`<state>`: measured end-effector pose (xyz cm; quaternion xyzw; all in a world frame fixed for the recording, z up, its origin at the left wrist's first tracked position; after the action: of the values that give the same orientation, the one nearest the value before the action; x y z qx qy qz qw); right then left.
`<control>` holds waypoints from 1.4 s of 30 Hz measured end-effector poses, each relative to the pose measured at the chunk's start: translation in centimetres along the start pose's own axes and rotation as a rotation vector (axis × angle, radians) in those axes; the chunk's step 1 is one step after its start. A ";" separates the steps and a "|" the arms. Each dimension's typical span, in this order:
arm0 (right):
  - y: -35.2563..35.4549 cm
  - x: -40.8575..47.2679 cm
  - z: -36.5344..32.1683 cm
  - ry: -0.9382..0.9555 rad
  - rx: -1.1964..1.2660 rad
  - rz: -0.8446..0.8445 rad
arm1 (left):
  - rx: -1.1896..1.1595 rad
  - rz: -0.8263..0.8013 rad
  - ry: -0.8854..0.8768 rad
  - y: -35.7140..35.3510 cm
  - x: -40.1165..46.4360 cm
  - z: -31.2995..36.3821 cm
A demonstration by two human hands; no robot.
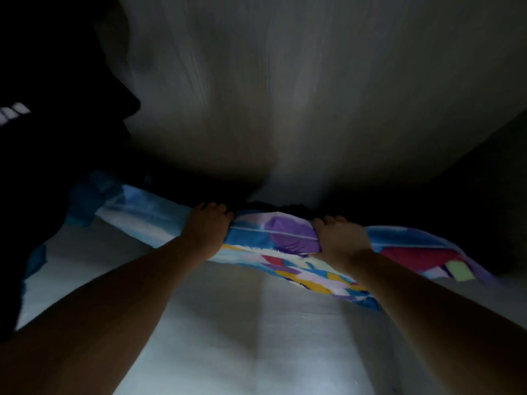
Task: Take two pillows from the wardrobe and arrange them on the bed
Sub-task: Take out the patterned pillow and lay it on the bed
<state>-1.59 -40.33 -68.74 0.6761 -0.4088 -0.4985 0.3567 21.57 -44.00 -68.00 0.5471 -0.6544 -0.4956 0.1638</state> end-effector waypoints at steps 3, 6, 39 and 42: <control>-0.8 -4.1 -2.4 0.057 -0.002 -0.058 | -0.010 -0.090 -0.026 -0.2 -3.9 -0.1; -1.2 -8.5 -4.2 0.062 0.031 -0.085 | 0.001 -0.092 -0.040 0.4 -7.7 -0.4; 1.6 -72.9 -9.7 -0.813 0.399 0.212 | 0.221 0.243 -0.834 29.3 -47.8 19.1; 0.0 -79.0 -6.5 -0.855 0.410 0.188 | 0.265 0.249 -0.863 31.5 -51.0 25.2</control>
<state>-8.68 31.91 -36.92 0.4271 -0.6679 -0.6066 0.0598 2.83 9.77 -36.67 0.2246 -0.7809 -0.5667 -0.1362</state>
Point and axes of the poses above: each hand's wrist, its own x-axis towards the middle knuckle, its own y-axis out of the back of the hand, z = x × y, the point moved 3 cm from there along x, towards the middle knuckle, and after that the axes turned 15 degrees about x, right-handed, at the moved point
